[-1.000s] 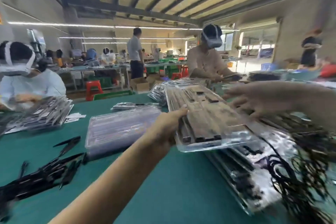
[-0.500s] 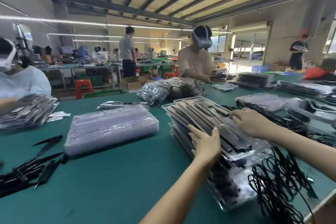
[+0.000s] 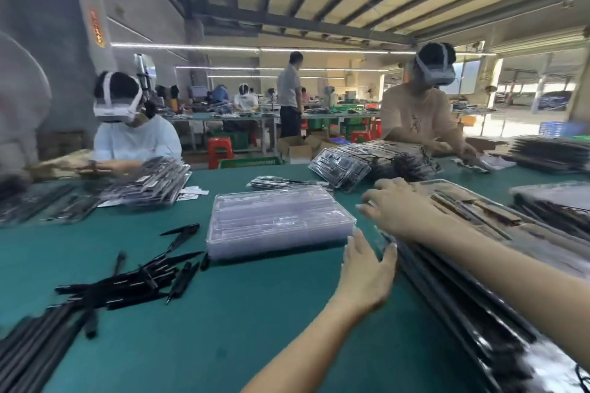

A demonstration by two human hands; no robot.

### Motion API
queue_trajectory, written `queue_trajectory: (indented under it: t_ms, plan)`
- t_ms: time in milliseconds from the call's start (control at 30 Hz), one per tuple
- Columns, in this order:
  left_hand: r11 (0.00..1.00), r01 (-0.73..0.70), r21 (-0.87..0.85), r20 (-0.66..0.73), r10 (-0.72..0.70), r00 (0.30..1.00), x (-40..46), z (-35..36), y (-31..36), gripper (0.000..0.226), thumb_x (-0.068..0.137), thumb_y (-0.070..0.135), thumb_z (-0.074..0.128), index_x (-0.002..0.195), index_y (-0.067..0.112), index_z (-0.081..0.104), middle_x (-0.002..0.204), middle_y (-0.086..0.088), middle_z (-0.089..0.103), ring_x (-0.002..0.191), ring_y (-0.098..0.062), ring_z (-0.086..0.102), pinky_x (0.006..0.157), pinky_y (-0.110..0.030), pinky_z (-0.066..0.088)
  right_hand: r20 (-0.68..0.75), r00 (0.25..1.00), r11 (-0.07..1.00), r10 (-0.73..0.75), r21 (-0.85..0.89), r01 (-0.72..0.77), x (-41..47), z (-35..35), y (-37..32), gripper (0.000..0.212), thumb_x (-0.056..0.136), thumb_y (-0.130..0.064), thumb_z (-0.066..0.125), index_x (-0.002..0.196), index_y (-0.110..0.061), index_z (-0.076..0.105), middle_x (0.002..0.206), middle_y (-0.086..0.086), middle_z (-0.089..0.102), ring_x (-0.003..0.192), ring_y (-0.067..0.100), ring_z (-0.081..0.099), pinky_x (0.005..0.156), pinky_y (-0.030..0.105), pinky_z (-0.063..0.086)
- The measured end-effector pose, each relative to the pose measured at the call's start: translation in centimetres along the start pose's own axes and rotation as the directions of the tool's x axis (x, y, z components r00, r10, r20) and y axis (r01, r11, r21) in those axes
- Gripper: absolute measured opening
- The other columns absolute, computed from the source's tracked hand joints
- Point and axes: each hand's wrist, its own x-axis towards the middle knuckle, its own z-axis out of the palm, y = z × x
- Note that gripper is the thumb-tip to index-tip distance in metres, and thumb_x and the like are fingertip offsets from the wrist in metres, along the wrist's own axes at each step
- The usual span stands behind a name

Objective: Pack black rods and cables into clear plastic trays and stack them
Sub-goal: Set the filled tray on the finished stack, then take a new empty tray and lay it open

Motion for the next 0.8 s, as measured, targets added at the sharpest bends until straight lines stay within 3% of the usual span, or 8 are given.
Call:
queue_trajectory:
  t_ms: [100,167,300,367,467,567,700,800]
  plan:
    - [0.945,0.012,0.326,-0.11,0.025,0.994,0.8,-5.7,-6.4,0.069,0.102,0.041,0.033,0.152,0.007,0.001,0.161,-0.008,0.0,0.148,-0.019,-0.001,0.12,-0.035,0.005,0.04,0.967,0.946,-0.251,0.224,0.236,3.4,2.3,-6.1,0.036,0.099,-0.042,0.041,0.125,-0.025,0.059,0.132,0.002,0.053,0.124,0.023,0.046,0.101,0.041,0.04]
    - [0.87,0.012,0.493,-0.147,0.069,0.987,1.2,-9.2,-11.0,0.063,0.102,0.036,0.034,0.153,0.01,0.006,0.161,-0.005,0.007,0.148,-0.017,0.004,0.119,-0.033,0.008,0.069,0.935,0.884,-0.348,0.355,0.303,5.4,4.6,-9.9,0.034,0.099,-0.038,0.044,0.125,-0.024,0.06,0.132,0.002,0.056,0.122,0.022,0.049,0.099,0.038,0.041]
    - [0.685,0.145,0.714,-0.26,0.066,0.963,1.5,-13.6,-18.8,0.064,0.103,0.031,0.029,0.153,0.015,-0.007,0.16,0.001,-0.012,0.147,-0.015,-0.012,0.119,-0.035,-0.006,0.011,0.954,0.854,-0.299,0.449,0.263,9.0,10.2,-15.1,0.034,0.098,-0.037,0.049,0.128,-0.024,0.059,0.134,-0.001,0.056,0.125,0.02,0.048,0.1,0.035,0.04]
    - [0.642,0.203,0.739,-0.309,0.055,0.95,1.8,-14.5,-21.6,0.066,0.102,0.033,0.027,0.15,0.02,-0.016,0.158,0.003,-0.021,0.145,-0.014,-0.02,0.117,-0.038,-0.012,-0.021,0.956,0.859,-0.293,0.432,0.273,10.6,12.4,-16.6,0.034,0.097,-0.037,0.05,0.125,-0.022,0.061,0.132,0.001,0.057,0.124,0.021,0.048,0.099,0.034,0.041]
    - [0.705,0.269,0.656,-0.387,0.008,0.922,3.2,-14.8,-23.7,0.068,0.101,0.039,0.027,0.148,0.027,-0.021,0.155,0.013,-0.027,0.143,-0.014,-0.026,0.116,-0.044,-0.014,-0.054,0.952,0.877,-0.303,0.375,0.3,13.0,14.9,-17.7,0.033,0.097,-0.041,0.049,0.12,-0.022,0.065,0.124,0.0,0.061,0.117,0.023,0.053,0.092,0.034,0.044]
    - [0.679,0.307,0.667,-0.45,0.039,0.892,4.6,-14.8,-24.1,0.066,0.098,0.042,0.03,0.152,0.024,-0.004,0.158,0.01,-0.01,0.146,-0.02,-0.013,0.117,-0.046,-0.007,-0.036,0.963,0.858,-0.268,0.446,0.256,15.2,15.9,-17.7,0.027,0.092,-0.039,0.059,0.104,-0.02,0.073,0.102,0.0,0.069,0.099,0.022,0.06,0.075,0.028,0.042]
    - [0.708,0.28,0.648,-0.503,0.122,0.855,5.2,-15.0,-23.4,0.059,0.09,0.033,0.049,0.145,0.019,0.033,0.151,-0.001,0.029,0.14,-0.029,0.023,0.111,-0.051,0.019,0.137,0.923,0.667,-0.358,0.729,0.151,17.8,15.4,-16.4,0.022,0.082,-0.03,0.074,0.091,-0.01,0.077,0.08,-0.002,0.07,0.074,0.006,0.058,0.068,0.023,0.041]
    - [0.69,0.282,0.667,-0.481,0.11,0.87,5.1,-15.1,-23.4,0.06,0.091,0.034,0.044,0.146,0.022,0.025,0.152,0.003,0.022,0.14,-0.027,0.018,0.11,-0.047,0.018,0.268,0.867,0.662,-0.419,0.744,0.09,19.0,14.8,-16.0,0.023,0.08,-0.031,0.075,0.095,-0.013,0.077,0.087,-0.006,0.07,0.081,0.002,0.057,0.077,0.021,0.043]
